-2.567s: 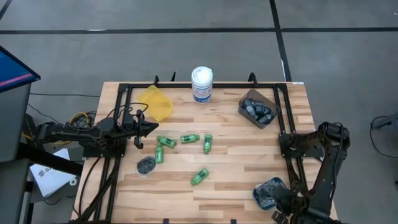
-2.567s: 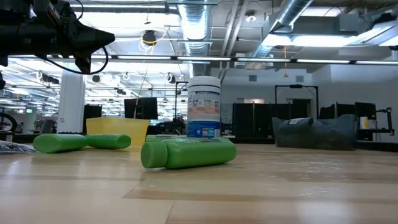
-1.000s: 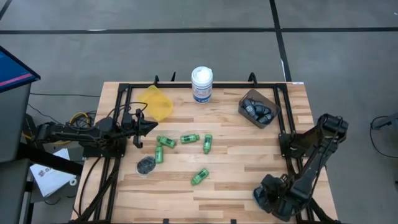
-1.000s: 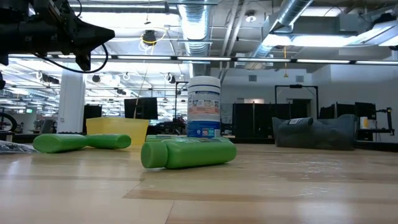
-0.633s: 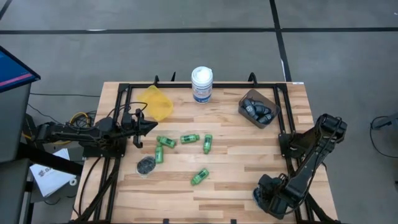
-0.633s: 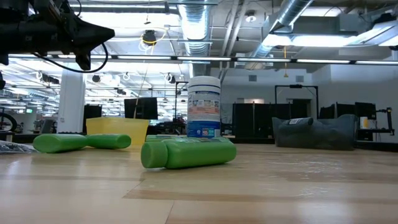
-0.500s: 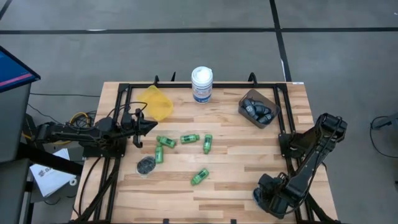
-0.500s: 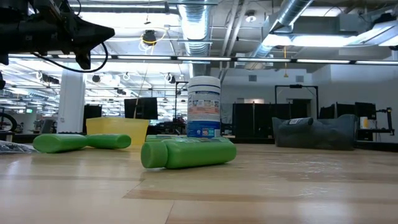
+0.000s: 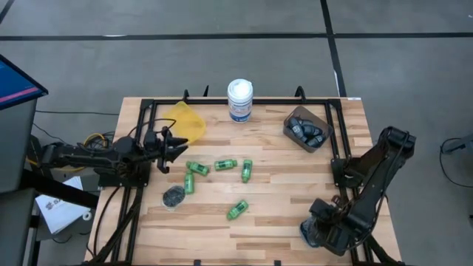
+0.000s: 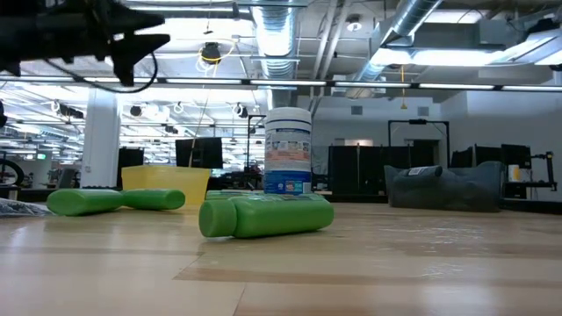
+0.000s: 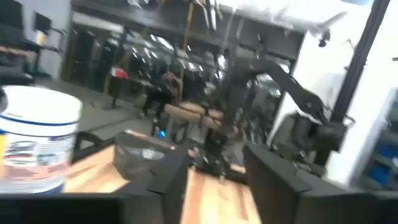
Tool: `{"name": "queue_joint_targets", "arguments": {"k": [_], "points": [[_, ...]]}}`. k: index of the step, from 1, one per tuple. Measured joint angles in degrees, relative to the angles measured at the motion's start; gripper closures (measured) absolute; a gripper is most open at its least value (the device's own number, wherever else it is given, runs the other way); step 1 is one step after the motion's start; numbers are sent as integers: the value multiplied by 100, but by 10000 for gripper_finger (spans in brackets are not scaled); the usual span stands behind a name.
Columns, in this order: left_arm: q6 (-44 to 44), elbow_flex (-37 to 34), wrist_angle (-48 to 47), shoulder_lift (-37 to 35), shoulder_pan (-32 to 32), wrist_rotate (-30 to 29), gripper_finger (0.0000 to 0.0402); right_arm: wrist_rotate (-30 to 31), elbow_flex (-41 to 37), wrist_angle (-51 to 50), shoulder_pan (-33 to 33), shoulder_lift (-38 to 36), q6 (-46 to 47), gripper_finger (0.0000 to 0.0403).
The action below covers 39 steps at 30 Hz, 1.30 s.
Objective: Pick & Place Travel size toiletries
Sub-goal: Put the black hairbrush into the blue bin
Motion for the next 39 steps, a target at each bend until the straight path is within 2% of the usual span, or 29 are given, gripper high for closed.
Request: {"name": "queue_joint_targets", "arguments": {"k": [2, 5, 8, 11, 15, 20, 24, 31, 34, 39], "points": [[-80, 410, -410, 368, -1, 246, 219, 93, 2, -99, 0, -35, 0, 262], [-281, 1298, -2065, 987, -1, 404, 190, 277, 2, -146, -4, -39, 0, 260], [-487, 2160, -3970, 1734, -1, 166, 182, 299, 3, -158, -4, -29, 0, 261], [-947, 2740, -5221, 2366, -1, 92, 180, 315, 4, -150, -4, -28, 1, 265], [-1922, 2975, -6557, 2917, -91, 132, 180, 466, 7, -145, -4, -28, 0, 270], [-3186, 2973, -8214, 3251, -357, 386, 183, 597, 9, -144, -2, -28, -70, 270], [-4002, 2973, -8551, 3237, -947, 716, 183, 658, -2, -135, 0, -28, -149, 271], [-4417, 2981, -8403, 3091, -2655, 760, 183, 1056, -122, -130, 9, -27, -151, 269], [-4908, 2981, -8396, 3170, -3377, 766, 183, 1070, -122, -61, 9, -26, -298, 268], [-5713, 2981, -8390, 3441, -4229, 761, 183, 1090, -122, -33, 0, -26, -432, 272]]}}
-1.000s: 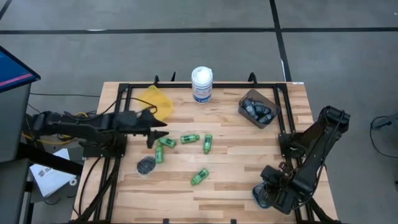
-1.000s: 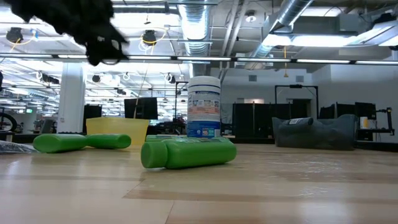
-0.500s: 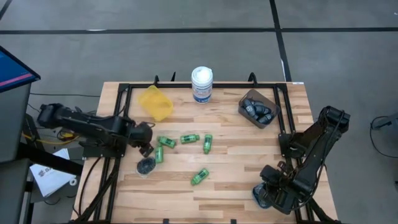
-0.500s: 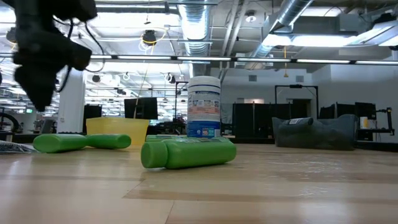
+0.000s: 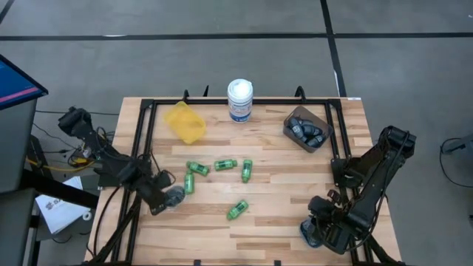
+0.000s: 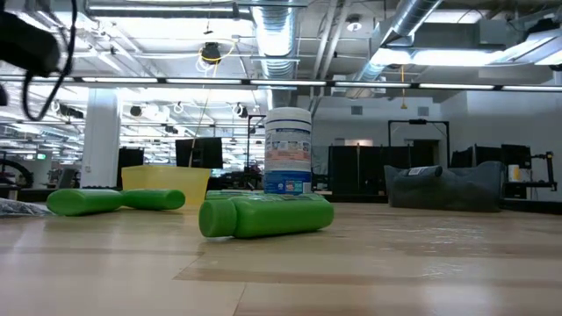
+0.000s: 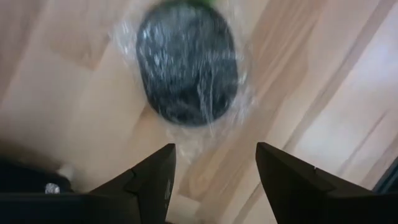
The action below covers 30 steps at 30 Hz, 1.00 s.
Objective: Pick & Place Travel size toiletries
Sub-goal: Put the black hairbrush into the blue bin
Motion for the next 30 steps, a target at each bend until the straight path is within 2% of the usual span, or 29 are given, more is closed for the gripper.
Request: {"name": "queue_joint_targets", "arguments": {"k": [4, 14, 19, 24, 30], "points": [[-131, 0, -1, 353, -346, -66, 183, 239, 0, 6, 0, 0, -16, 275], [-98, 0, 72, 1164, -661, -138, 183, 256, 0, 120, 0, 0, -16, 275], [-84, -19, 170, 1209, -770, -320, 183, 256, 0, 122, 0, 0, -16, 275], [-94, -499, 893, 1095, -855, -310, 179, 256, 0, 173, 0, 0, -14, 274], [-155, -913, 1165, 1064, -891, 6, 135, 240, 0, 212, 0, 0, -12, 274]]}}
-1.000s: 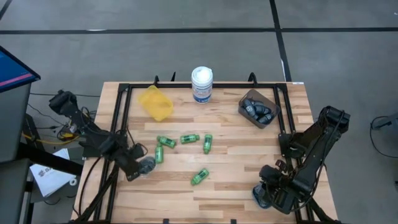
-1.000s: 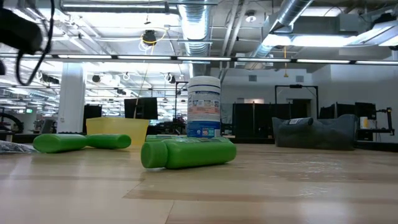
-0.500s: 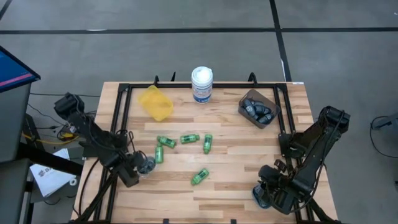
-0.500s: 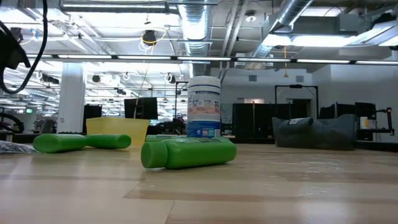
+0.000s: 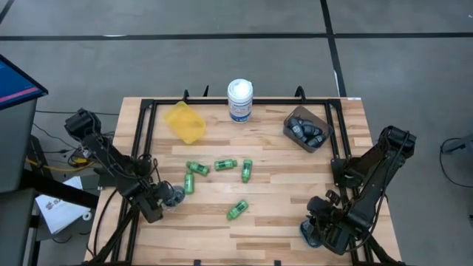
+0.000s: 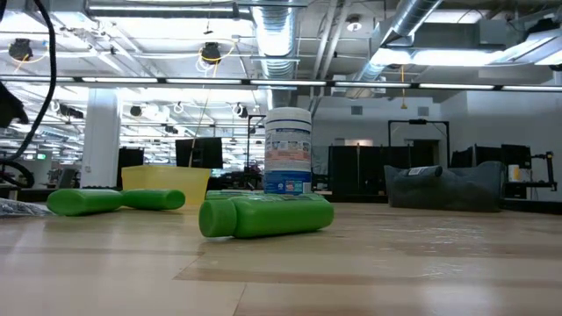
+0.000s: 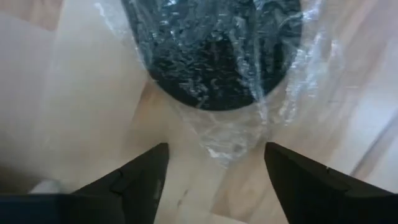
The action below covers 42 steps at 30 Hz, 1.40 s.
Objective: Pick & Place Travel size toiletries
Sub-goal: Put the black hairbrush into the blue bin
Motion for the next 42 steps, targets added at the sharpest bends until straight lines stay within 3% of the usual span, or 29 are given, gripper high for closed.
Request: {"name": "queue_joint_targets", "arguments": {"k": [8, 38, 42], "points": [[140, -29, 97, 9, -2, -101, 105, -1, 0, 48, -4, 0, 0, 274], [378, -49, 385, 20, 341, -637, 105, -3, 0, 87, -79, -2, -2, 274], [451, -53, 422, 22, 341, -807, 125, -5, 0, 87, -79, 0, -2, 274]]}}
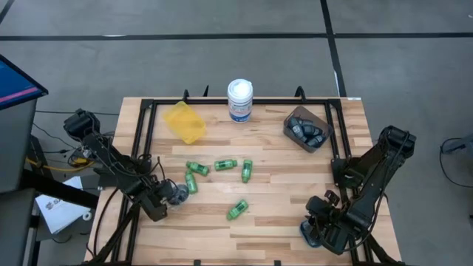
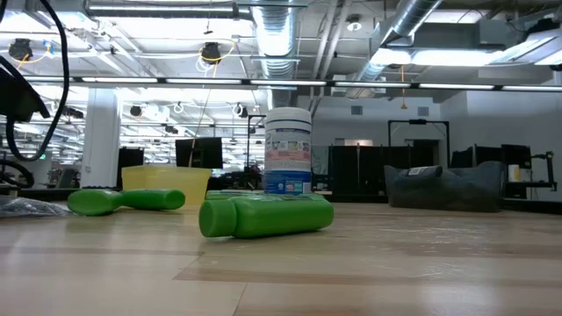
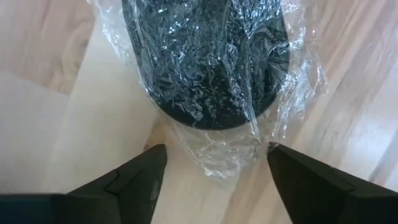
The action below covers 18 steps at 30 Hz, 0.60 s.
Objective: Pick & Place Travel size toiletries
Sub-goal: Put the black hairbrush into the blue bin
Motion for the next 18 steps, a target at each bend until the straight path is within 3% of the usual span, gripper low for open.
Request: {"name": "queue_joint_targets", "arguments": {"k": [12, 18], "points": [[3, -17, 58, 13, 7, -467, 272, 0, 0, 20, 0, 0, 4, 274], [5, -13, 133, 13, 11, -563, 372, 0, 0, 22, 0, 0, 4, 274]]}}
